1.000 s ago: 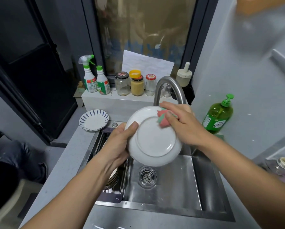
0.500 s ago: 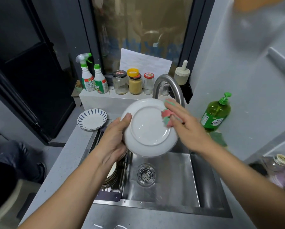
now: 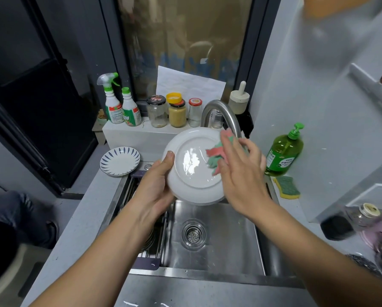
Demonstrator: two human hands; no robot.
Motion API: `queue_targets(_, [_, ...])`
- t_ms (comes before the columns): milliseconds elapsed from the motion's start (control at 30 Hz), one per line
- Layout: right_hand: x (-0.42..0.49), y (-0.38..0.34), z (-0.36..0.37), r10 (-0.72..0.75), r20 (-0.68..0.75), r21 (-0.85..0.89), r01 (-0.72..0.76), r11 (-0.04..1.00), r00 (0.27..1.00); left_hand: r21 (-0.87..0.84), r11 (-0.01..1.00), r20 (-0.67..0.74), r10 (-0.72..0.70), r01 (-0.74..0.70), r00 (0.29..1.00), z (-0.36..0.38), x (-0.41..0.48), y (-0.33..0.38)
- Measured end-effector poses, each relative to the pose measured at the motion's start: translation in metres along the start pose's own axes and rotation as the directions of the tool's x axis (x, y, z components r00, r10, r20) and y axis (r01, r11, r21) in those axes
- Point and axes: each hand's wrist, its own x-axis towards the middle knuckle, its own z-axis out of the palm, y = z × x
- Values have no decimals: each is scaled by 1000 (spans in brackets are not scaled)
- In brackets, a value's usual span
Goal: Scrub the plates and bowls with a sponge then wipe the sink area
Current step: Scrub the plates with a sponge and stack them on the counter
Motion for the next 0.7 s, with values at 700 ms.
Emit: queue_targets(700, [-12,-1,-7,-476,214,-87,502,860,853,-82,995,73,59,-53,996,4,-2,-7])
